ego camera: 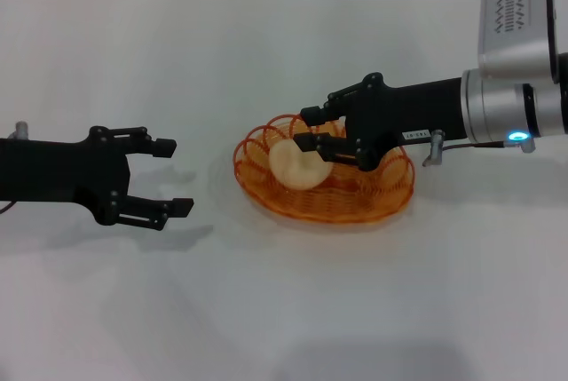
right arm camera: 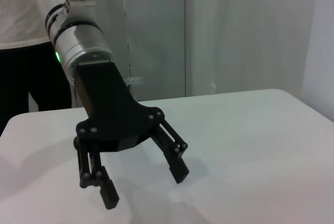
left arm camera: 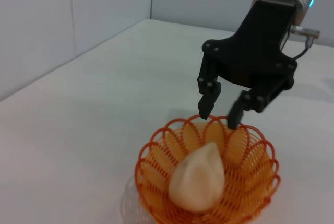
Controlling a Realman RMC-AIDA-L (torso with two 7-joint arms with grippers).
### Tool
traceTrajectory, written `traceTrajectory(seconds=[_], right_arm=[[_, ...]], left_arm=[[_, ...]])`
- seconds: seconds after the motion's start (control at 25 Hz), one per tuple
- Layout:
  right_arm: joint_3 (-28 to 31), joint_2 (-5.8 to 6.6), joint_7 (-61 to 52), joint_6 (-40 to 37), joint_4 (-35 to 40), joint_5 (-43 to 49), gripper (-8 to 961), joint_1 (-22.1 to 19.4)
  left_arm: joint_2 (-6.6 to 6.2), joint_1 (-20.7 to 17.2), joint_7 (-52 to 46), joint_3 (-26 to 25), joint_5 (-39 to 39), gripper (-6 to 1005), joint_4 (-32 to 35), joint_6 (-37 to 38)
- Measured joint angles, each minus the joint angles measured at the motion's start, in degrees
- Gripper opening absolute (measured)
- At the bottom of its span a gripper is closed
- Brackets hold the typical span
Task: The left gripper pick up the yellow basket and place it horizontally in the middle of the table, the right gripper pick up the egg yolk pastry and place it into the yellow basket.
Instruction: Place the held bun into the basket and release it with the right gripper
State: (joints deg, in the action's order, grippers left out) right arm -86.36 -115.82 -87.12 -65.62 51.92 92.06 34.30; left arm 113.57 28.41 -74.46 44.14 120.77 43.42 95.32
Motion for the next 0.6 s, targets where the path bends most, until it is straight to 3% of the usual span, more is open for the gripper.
traceTrajectory(seconds=[0.28,0.44,0.6], right_arm=[[0.60,0.26,0.53,-0.82,-0.07,-0.03,363,-0.52],[5.24,0.95,3.16,-5.90,-0.36,0.69,605,-2.68],[12.22,1.23,8.19,-12.59,-1.68,1.55,688,-5.18]], left_arm=[[0.03,0.02,0.37,-0.20,-0.14,890,0.00,0.00],[0.01,0.07,0.40,-0.21,-0.04,890,0.00,0.00],[-0.11,0.11,0.43,-0.26,-0.16,890,0.00,0.26]])
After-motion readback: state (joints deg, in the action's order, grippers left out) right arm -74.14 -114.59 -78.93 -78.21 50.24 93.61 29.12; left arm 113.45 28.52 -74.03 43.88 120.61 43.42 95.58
